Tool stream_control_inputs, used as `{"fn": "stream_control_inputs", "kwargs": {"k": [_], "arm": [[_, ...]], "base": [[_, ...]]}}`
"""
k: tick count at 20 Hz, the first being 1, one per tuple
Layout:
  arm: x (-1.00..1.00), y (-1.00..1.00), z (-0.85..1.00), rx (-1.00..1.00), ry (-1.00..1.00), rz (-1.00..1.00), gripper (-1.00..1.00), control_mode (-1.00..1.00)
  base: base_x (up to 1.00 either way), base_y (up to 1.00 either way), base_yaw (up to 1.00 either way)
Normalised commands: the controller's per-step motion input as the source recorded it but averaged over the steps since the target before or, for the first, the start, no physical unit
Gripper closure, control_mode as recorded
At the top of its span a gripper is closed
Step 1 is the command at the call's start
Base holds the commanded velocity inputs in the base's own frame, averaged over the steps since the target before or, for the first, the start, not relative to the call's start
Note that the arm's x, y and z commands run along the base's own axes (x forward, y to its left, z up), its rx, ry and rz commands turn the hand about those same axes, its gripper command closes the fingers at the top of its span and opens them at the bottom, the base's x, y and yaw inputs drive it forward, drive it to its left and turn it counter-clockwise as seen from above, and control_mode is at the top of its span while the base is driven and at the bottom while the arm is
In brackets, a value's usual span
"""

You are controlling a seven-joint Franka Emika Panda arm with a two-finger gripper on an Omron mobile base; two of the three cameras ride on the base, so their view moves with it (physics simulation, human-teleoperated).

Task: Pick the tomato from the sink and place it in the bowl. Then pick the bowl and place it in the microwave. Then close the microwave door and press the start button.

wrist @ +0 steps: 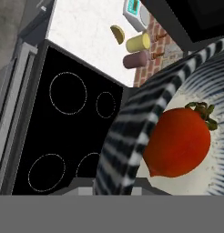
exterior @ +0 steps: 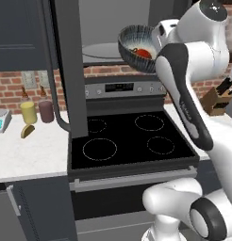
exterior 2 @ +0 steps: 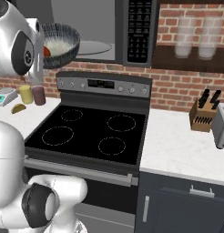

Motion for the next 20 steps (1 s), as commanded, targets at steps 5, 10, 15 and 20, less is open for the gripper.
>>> {"fn": "stream_control_inputs", "kwargs": {"k": [5,10,15,20], "arm": [[1.00,0.26,0.08,0.02,-0.01,-0.01,1.00,-1.00],[1.00,0.00,0.16,0.05,0.01,0.00,1.00,-1.00],[1.00,0.01,0.03,0.00,0.01,-0.01,1.00,-1.00],[1.00,0.01,-0.27,-0.02,0.07,-0.08,1.00,-1.00]], "base": [[0.00,0.00,0.00],[0.00,0.00,0.00],[0.00,0.00,0.00],[0.00,0.00,0.00]]}}
